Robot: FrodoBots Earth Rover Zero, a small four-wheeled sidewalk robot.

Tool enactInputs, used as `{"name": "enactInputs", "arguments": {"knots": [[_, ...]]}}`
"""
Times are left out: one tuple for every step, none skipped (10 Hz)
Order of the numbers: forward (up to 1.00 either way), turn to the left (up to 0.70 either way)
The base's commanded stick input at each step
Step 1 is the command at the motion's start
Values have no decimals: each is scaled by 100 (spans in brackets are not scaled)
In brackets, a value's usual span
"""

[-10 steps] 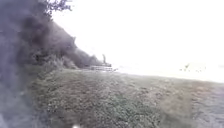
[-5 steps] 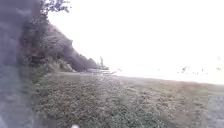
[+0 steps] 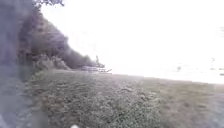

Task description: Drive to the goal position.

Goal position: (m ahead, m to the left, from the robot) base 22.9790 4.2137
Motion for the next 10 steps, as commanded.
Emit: {"name": "enactInputs", "arguments": {"knots": [[45,-27],[45,-27],[45,-27],[45,-18],[45,-9],[45,0],[45,0],[45,0],[45,0],[45,0]]}}
